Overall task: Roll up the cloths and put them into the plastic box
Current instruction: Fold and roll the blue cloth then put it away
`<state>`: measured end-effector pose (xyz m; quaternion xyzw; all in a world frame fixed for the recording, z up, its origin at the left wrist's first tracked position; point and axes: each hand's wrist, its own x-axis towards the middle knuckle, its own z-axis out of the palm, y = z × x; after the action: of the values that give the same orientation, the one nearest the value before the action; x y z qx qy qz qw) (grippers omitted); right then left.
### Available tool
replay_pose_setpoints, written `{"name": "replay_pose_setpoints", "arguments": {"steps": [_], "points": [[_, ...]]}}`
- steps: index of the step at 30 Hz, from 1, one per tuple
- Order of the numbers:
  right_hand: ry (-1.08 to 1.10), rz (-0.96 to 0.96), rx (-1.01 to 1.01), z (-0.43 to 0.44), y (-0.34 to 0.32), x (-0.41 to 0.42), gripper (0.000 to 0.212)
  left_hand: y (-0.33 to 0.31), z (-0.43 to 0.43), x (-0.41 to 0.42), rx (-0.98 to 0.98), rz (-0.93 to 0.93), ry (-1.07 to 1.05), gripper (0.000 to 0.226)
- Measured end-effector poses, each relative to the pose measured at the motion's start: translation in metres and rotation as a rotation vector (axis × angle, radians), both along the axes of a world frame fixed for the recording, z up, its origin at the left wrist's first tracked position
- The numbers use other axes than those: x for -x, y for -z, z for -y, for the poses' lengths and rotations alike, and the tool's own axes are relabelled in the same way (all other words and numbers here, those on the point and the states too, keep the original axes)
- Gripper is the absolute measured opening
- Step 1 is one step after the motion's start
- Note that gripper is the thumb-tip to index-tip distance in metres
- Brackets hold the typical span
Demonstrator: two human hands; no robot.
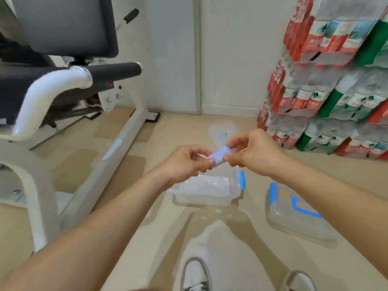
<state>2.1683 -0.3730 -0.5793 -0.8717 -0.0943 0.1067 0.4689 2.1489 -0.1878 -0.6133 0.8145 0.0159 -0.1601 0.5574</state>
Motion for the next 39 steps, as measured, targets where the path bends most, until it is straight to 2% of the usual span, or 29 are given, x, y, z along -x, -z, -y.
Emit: {"name": "replay_pose_setpoints", "arguments": {"steps": [2, 5, 7, 9, 12, 14, 18, 21, 24, 28, 31, 35, 39], "points": [[-0.005, 0.013, 0.080, 0.004, 0.037, -0.021, 0.018, 0.049, -0.012, -0.017, -0.278, 0.034, 0.008, 0.017], [0.060, -0.011, 0.096, 0.012, 0.095, -0.047, 0.015, 0.123, -0.046, -0.040, -0.769, -0.001, -0.013, 0.036], [0.109, -0.006, 0.133, 0.015, 0.132, -0.060, 0.019, 0.168, -0.069, -0.054, -0.880, -0.079, -0.029, 0.049], [0.133, -0.008, 0.142, 0.013, 0.162, -0.071, 0.018, 0.200, -0.082, -0.064, -0.831, -0.138, -0.107, 0.053], [0.146, -0.072, 0.094, 0.009, 0.192, -0.080, 0.022, 0.222, -0.082, -0.065, -0.752, -0.105, -0.204, 0.052], [0.157, -0.125, 0.059, 0.004, 0.206, -0.081, 0.024, 0.222, -0.074, -0.059, -0.698, -0.105, -0.244, 0.052], [0.135, -0.213, -0.002, -0.012, 0.218, -0.072, 0.027, 0.214, -0.054, -0.034, -0.488, -0.248, -0.241, 0.047], [0.097, -0.270, -0.009, -0.027, 0.226, -0.070, 0.027, 0.212, -0.044, -0.021, -0.365, -0.315, -0.240, 0.031], [0.070, -0.301, 0.025, -0.040, 0.239, -0.072, 0.025, 0.214, -0.042, -0.023, -0.505, -0.185, -0.229, 0.021], [0.045, -0.296, 0.060, -0.054, 0.259, -0.076, 0.018, 0.222, -0.041, -0.039, -0.621, 0.043, -0.218, 0.033], [0.025, -0.318, 0.059, -0.066, 0.274, -0.083, 0.020, 0.230, -0.040, -0.054, -0.632, 0.096, -0.224, 0.039], [0.024, -0.432, 0.035, -0.087, 0.308, -0.097, 0.025, 0.237, -0.043, -0.062, -0.211, -0.026, -0.450, 0.043], [0.068, -0.509, 0.001, -0.108, 0.343, -0.105, 0.018, 0.242, -0.047, -0.057, -0.055, -0.034, -0.495, 0.042]]}}
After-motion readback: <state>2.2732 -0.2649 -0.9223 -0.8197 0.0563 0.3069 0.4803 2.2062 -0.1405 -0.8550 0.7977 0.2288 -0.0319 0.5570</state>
